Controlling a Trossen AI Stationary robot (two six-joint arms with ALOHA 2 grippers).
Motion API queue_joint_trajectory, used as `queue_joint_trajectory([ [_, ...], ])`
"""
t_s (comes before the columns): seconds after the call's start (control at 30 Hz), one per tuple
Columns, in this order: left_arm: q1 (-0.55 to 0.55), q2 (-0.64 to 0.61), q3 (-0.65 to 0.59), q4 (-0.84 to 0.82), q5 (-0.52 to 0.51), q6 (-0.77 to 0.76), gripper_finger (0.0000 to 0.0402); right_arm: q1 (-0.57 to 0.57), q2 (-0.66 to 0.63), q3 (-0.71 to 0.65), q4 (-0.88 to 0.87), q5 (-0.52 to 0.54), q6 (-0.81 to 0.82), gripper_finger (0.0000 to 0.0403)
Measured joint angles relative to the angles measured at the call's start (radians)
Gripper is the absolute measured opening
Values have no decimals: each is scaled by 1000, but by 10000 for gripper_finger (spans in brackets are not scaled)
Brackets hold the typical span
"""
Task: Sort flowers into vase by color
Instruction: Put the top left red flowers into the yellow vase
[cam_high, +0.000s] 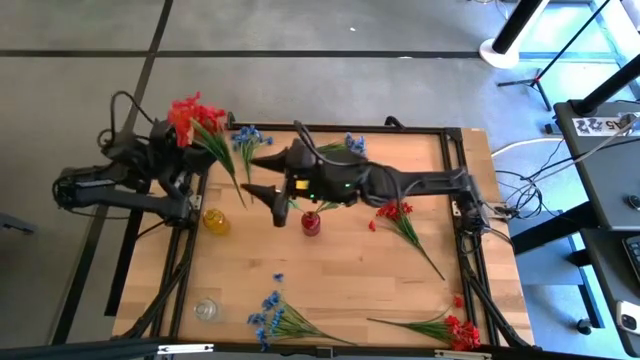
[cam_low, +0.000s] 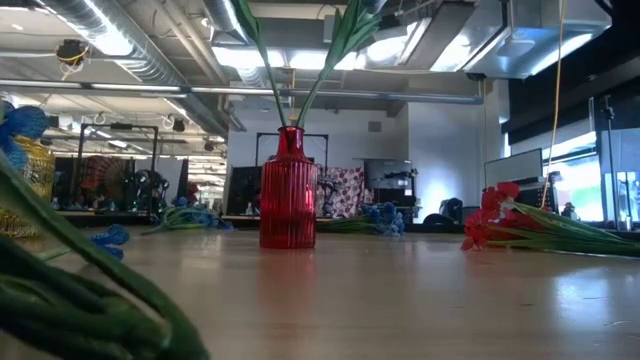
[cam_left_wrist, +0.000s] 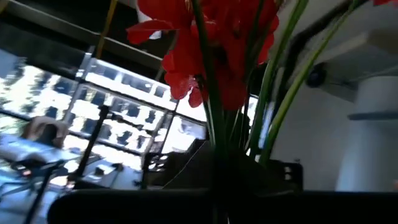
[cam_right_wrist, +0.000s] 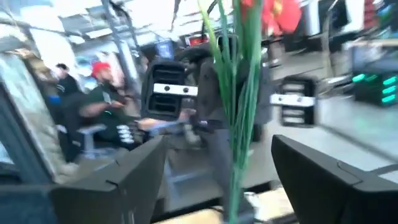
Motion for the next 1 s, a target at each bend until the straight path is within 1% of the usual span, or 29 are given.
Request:
queue_joint_trajectory([
  [0.13,-1,62,0,76,53,-5,9,-12,27,0,-3,-10,61,260],
  [0.37,0,151,0,176,62,-6,9,-33,27,1,-4,-56,102,186],
  [0.5,0,194,0,220,62,-5,10,-45,27,1,-10,-80,105,130],
  [0.6,0,204,0,224,61,2,20,-52,27,1,-41,-111,105,72],
  [0.67,1,201,0,200,59,25,34,-51,27,1,-64,-127,104,28],
  [0.7,1,195,0,184,59,32,42,-51,26,1,-73,-131,102,17],
  [0.77,1,171,1,135,58,35,61,-51,20,1,-98,-133,102,18],
  [0.87,1,138,44,-16,57,36,89,-51,11,0,-131,-133,102,29],
  [1.0,1,89,138,-263,69,61,118,-50,-6,1,-171,-139,102,12],
])
